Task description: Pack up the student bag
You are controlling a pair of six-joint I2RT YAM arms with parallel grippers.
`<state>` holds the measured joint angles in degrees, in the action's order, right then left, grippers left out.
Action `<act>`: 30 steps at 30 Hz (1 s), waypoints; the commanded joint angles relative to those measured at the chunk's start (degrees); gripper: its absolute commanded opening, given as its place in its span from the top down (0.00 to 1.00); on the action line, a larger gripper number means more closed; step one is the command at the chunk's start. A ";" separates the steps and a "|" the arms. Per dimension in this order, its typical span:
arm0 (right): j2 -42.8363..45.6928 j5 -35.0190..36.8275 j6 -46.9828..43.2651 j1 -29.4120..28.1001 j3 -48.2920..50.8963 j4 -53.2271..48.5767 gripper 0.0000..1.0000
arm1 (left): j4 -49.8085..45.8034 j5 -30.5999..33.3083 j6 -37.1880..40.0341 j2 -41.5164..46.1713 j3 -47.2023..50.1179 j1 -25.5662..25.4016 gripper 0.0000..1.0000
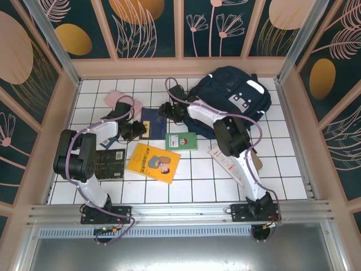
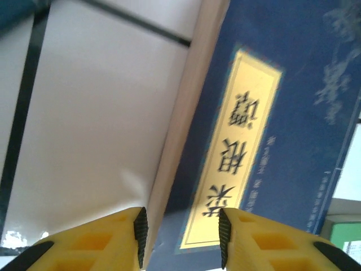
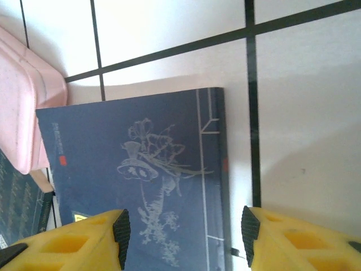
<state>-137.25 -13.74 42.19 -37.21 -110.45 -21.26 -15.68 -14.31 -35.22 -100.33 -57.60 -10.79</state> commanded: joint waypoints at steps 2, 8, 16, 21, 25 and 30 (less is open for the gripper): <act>4.87 0.61 -0.65 -0.53 4.98 -0.97 0.43 | -4.11 2.58 3.80 -0.80 -3.34 0.25 0.59; 6.04 -0.08 0.73 -2.32 9.08 0.33 0.43 | -3.48 3.27 5.34 -5.93 -3.88 0.24 0.60; 4.36 -4.20 2.85 -5.03 9.62 3.21 0.44 | -0.28 -0.35 4.09 -8.47 -0.84 0.27 0.72; 4.13 -14.84 5.78 -5.33 9.95 13.56 0.46 | 2.35 -5.21 2.95 -8.49 0.78 0.25 0.73; 6.02 -21.08 8.99 -5.30 12.43 24.07 0.47 | 2.37 -6.43 3.18 -8.12 0.36 0.24 0.72; 10.24 -23.62 11.98 -4.42 17.38 34.30 0.50 | 1.21 -5.92 4.15 -7.69 -0.56 0.25 0.72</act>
<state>-132.33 -30.06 51.05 -40.69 -94.70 1.17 -12.21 -17.69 -31.70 -105.89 -59.24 -9.32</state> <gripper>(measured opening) 0.501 0.278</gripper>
